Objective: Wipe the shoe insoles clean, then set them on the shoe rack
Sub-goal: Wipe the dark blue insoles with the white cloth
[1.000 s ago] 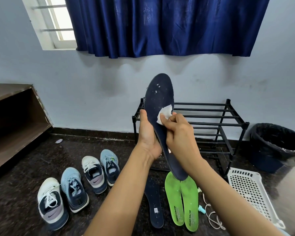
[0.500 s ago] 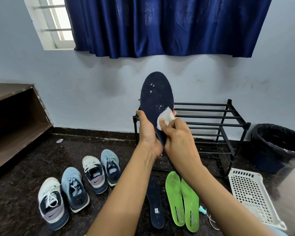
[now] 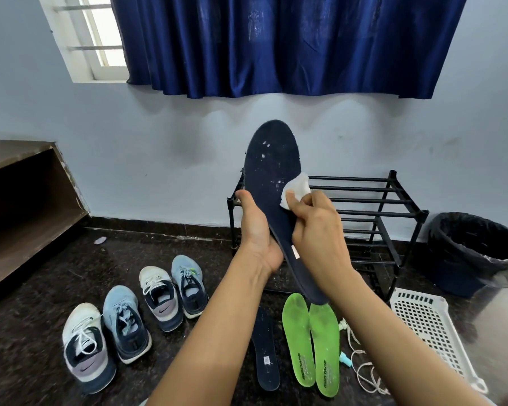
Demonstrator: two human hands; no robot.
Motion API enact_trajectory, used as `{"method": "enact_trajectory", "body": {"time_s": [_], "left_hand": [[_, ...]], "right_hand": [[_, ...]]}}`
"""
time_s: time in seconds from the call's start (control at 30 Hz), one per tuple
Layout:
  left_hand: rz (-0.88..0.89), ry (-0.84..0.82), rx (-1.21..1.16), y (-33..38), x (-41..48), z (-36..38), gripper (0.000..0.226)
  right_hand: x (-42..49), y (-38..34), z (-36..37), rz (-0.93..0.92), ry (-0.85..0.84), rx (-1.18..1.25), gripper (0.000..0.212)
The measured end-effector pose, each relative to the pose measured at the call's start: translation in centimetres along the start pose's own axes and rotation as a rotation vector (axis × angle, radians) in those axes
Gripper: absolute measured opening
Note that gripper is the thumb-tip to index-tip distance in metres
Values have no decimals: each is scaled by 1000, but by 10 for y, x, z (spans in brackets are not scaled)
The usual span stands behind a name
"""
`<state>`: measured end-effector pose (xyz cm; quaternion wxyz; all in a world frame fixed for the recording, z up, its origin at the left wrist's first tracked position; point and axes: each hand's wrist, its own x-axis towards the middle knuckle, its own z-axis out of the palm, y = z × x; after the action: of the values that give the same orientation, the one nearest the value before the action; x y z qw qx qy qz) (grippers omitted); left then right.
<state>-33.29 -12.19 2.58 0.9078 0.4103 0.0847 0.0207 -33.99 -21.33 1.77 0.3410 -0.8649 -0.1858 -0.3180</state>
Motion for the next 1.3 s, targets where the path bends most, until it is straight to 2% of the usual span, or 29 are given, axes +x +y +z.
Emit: {"method": "enact_trajectory", "body": {"time_s": [0.13, 0.3, 0.47, 0.63, 0.77, 0.93, 1.1, 1.3], "left_hand": [[-2, 16, 1, 4, 1, -3, 89], [3, -6, 22, 0, -3, 0, 85], [-3, 16, 11, 2, 0, -5, 85], [-16, -6, 27, 1, -3, -1, 84], [-30, 8, 1, 2, -3, -3, 87], [-71, -55, 25, 1, -7, 0, 84], [-88, -64, -8, 3, -4, -4, 78], [-103, -107, -10, 4, -3, -6, 77]], "right_hand": [[-20, -9, 3, -13, -38, 64, 33], [0, -5, 0, 13, 34, 30, 38], [-22, -14, 3, 0, -59, 25, 33], [1, -5, 2, 12, -2, 19, 33], [-17, -13, 2, -6, -76, 76, 32], [1, -5, 0, 33, -14, 119, 34], [-17, -19, -1, -26, -85, 213, 37], [-7, -15, 7, -32, -48, 210, 38]]}}
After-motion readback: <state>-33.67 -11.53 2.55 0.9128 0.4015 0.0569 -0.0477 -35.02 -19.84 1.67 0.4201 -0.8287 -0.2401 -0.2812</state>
